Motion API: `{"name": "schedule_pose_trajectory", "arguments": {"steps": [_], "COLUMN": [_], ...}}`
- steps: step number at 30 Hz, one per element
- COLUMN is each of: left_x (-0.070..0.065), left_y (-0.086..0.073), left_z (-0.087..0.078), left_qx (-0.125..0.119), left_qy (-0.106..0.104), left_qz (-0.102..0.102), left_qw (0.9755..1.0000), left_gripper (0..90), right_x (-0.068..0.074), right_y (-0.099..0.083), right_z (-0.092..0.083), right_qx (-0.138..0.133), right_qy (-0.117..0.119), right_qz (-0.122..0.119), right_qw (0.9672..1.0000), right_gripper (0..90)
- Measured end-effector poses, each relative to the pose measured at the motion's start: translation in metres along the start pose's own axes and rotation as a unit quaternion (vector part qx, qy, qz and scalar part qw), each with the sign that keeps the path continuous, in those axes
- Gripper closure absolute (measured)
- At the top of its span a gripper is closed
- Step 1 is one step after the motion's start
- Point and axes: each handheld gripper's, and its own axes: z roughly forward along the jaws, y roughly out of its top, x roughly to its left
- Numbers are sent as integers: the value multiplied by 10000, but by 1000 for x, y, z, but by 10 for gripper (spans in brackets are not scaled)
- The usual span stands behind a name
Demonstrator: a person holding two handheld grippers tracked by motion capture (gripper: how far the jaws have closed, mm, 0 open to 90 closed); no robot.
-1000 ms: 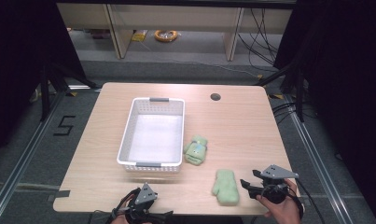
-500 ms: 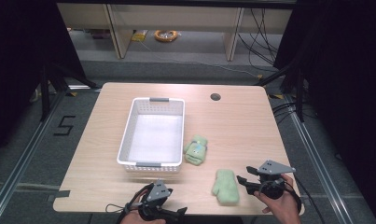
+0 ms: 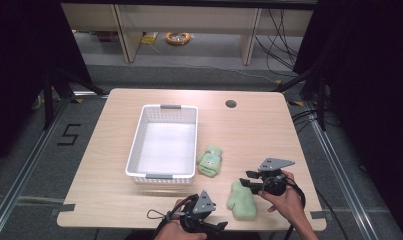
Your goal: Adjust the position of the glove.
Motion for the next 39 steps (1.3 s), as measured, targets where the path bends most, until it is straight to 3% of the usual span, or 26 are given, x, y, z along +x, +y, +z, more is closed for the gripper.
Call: {"name": "schedule_pose_trajectory", "arguments": {"steps": [2,3,6,7,8,10,12,13,14,16,17,19,20,21,23,25,27,28,29,33,39], "left_x": [-1,-1,-2,-5,-6,-9,-9,-11,-10,-10,-9,-12,-12,-10,-10,-7,-9,-8,-7,-3,4], "left_y": [2,5,9,10,12,13,15,15,16,17,18,18,18,19,18,18,17,16,15,15,14], "left_z": [5,12,19,23,25,31,35,37,40,43,45,49,49,50,51,54,55,55,55,53,45], "left_qx": [10,56,186,101,161,189,275,262,294,350,381,367,367,389,365,354,338,362,376,377,407], "left_qy": [19,91,46,-18,4,18,36,61,129,167,172,222,222,269,244,289,277,316,324,333,334], "left_qz": [83,271,373,348,440,416,580,465,571,523,694,641,641,798,724,876,791,855,893,857,950], "left_qw": [10000,9996,9991,9993,9989,9990,9979,9986,9979,9979,9967,9970,9970,9957,9964,9951,9959,9952,9948,9951,9941], "left_gripper": [366,387,406,408,410,410,416,416,415,421,421,445,452,466,497,544,598,598,656,740,778], "right_x": [0,-5,-6,-6,-6,-5,-5,-5,-5,-5,-5,-3,-3,-3,-2,-2,0,0,-1,-3,-7], "right_y": [1,2,2,3,3,3,2,2,1,1,1,1,1,1,1,1,-2,-2,-3,-4,-9], "right_z": [2,7,9,10,10,11,13,13,14,16,17,20,20,22,23,26,31,31,31,31,31], "right_qx": [37,111,161,193,220,251,260,260,276,274,327,317,317,396,481,527,440,440,609,518,567], "right_qy": [42,27,17,47,44,36,90,90,106,175,190,167,167,199,199,213,202,202,197,274,296], "right_qz": [93,15,82,83,104,117,75,75,49,15,31,28,28,27,56,21,122,122,172,243,449], "right_qw": [9999,9999,9998,9998,9997,9996,9996,9996,9996,9995,9993,9994,9994,9990,9986,9984,9988,9988,9978,9980,9969], "right_gripper": [593,592,594,594,596,599,601,601,604,608,609,612,612,616,617,617,618,618,626,655,745]}}
